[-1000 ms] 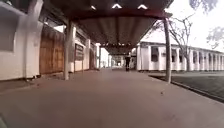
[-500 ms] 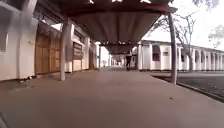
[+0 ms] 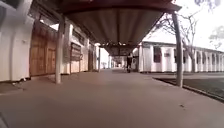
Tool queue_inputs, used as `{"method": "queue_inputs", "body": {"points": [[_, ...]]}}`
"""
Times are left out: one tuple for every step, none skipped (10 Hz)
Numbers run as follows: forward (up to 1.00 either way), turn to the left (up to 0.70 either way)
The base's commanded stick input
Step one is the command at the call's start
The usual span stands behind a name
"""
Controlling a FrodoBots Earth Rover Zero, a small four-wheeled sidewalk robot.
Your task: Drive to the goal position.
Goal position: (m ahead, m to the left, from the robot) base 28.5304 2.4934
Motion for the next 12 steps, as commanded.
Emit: {"method": "queue_inputs", "body": {"points": [[0.66, 0.0], [0.66, 0.0], [0.66, 0.0], [0.66, 0.0], [0.66, 0.0], [0.66, 0.0], [0.66, 0.0], [0.66, 0.0], [0.66, 0.0], [0.66, 0.0], [0.66, 0.0], [0.66, 0.0]]}}
